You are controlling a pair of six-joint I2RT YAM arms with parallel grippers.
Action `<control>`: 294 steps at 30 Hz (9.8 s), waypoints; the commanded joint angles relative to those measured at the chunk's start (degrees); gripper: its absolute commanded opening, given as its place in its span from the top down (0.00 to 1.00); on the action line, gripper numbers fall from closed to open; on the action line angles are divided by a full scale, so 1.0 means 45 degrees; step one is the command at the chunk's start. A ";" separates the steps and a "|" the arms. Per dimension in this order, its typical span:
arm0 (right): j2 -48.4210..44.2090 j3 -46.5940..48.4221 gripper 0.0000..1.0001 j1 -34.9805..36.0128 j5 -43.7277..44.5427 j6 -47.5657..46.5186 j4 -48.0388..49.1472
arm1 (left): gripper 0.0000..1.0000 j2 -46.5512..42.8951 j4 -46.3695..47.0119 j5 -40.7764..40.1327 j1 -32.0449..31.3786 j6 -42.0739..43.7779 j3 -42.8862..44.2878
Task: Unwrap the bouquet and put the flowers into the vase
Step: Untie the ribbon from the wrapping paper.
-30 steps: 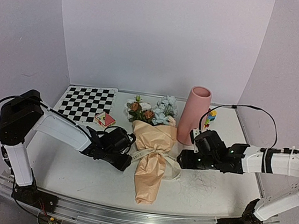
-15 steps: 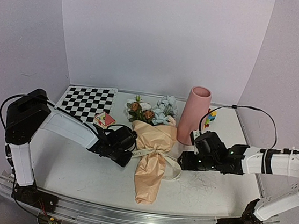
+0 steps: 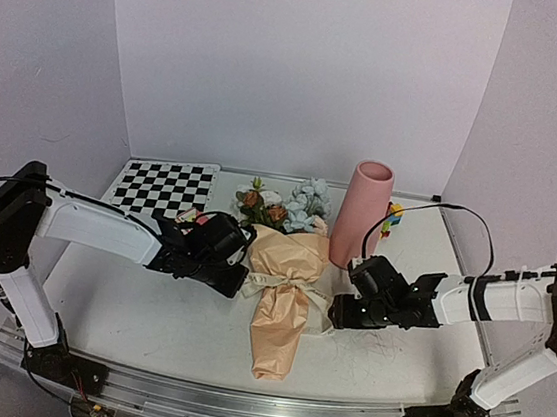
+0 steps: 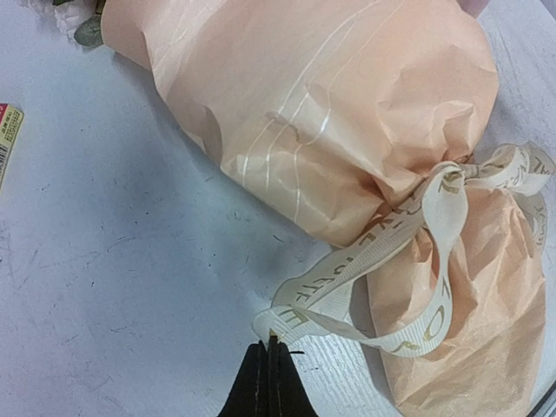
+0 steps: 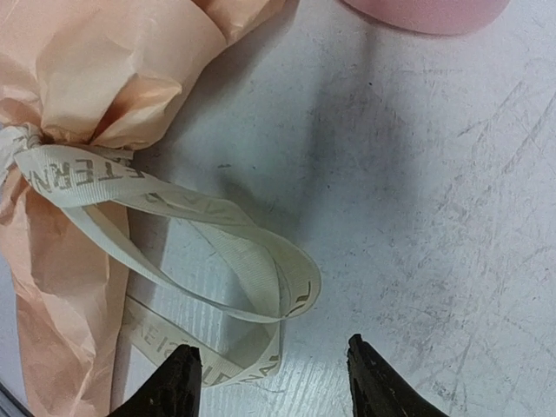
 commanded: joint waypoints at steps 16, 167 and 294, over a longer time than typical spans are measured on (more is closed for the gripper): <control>0.2329 0.0595 0.71 0.0742 0.0526 0.1261 0.0237 | 1.00 -0.2085 0.0098 -0.0455 -0.0030 -0.0689 0.0123; -0.5265 0.3912 0.98 -0.2211 0.5977 -0.3083 -0.5535 | 1.00 -0.8809 -0.2644 -0.8449 0.0482 -0.2306 -0.0517; 0.0197 0.2003 0.62 0.0102 -0.3185 -0.1505 0.2034 | 0.76 -0.0323 0.2609 0.4718 -0.0279 -0.4610 -0.1942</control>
